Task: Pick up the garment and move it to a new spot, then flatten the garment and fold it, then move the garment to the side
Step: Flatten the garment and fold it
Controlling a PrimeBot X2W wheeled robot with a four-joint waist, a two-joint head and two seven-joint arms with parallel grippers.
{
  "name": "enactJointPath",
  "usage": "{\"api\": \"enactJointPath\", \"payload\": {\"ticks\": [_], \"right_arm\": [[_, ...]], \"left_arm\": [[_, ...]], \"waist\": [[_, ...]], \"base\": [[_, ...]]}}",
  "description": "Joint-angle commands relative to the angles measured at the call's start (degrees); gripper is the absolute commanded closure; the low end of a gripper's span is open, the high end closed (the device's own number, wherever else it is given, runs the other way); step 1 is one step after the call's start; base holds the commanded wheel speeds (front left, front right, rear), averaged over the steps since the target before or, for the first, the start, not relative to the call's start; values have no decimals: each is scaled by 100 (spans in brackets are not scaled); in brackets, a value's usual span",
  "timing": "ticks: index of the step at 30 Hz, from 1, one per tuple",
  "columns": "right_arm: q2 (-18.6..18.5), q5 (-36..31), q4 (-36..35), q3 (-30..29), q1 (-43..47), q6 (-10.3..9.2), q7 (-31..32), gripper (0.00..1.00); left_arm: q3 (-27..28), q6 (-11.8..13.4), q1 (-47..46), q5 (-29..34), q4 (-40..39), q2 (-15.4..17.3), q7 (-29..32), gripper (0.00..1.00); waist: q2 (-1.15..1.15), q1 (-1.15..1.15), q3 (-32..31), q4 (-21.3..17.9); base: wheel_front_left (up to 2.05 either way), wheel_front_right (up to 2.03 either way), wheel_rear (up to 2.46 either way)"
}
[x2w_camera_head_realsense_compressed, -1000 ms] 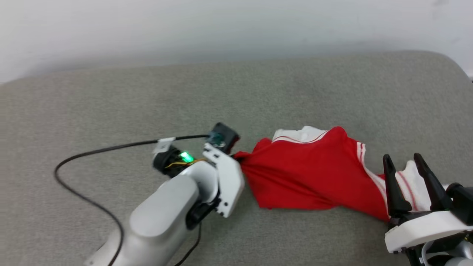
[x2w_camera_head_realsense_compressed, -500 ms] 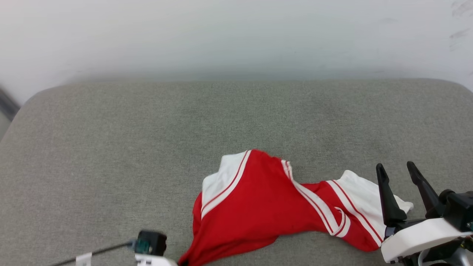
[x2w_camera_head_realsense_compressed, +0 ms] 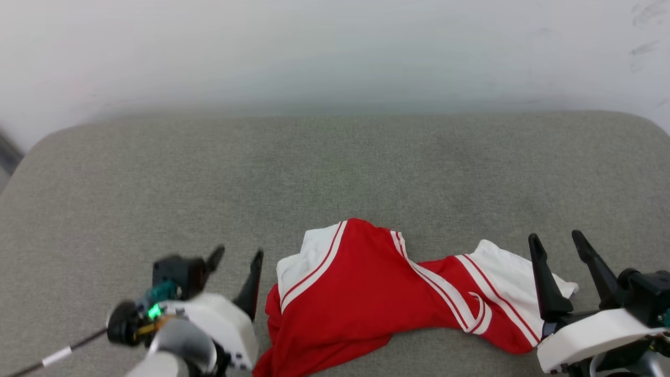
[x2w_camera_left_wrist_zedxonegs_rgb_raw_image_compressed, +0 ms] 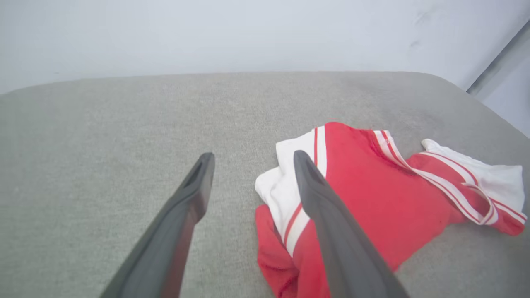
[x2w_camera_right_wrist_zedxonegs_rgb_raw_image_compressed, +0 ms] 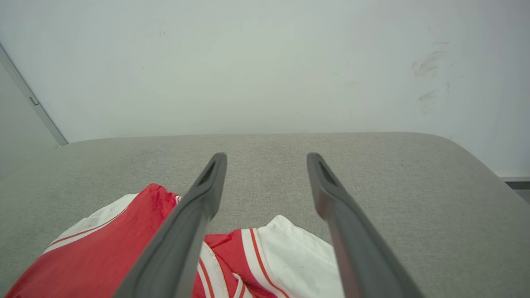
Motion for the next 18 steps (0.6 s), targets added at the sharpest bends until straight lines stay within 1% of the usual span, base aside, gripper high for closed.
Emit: {"api": "enactJointPath", "payload": {"ticks": [1,4,10,11,12,15,18], "right_arm": [[13,11,-33,9,-102,-2,-45,0],[13,15,-45,31,-221,-2,-62,0],[13,40,-10,99,-483,-2,-180,0],[13,40,-10,99,-483,-2,-180,0],[13,54,15,110,-543,-2,-221,0],[13,81,75,133,-652,-2,-311,0],[13,117,136,138,-719,-2,-370,0]], "left_arm": [[18,-77,-280,78,3,18,1,0],[-3,-318,-951,148,213,7,207,0],[-373,-1069,-2083,25,1030,-90,1133,0],[-373,-1069,-2083,25,1030,-90,1133,0],[-510,-1275,-2314,-57,1367,-108,1523,0],[-699,-1544,-2560,-160,1791,-130,1990,0],[-863,-1754,-2666,-269,2098,-125,2417,0]], "waist": [[0,0,100,-45],[0,0,295,-127],[0,0,786,-339],[0,0,786,-339],[0,0,948,-405],[0,0,1129,-487],[0,0,1267,-533]], "base": [[0,0,0],[0,0,0],[0,0,0],[0,0,0],[0,0,0],[0,0,0],[0,0,0]]}}
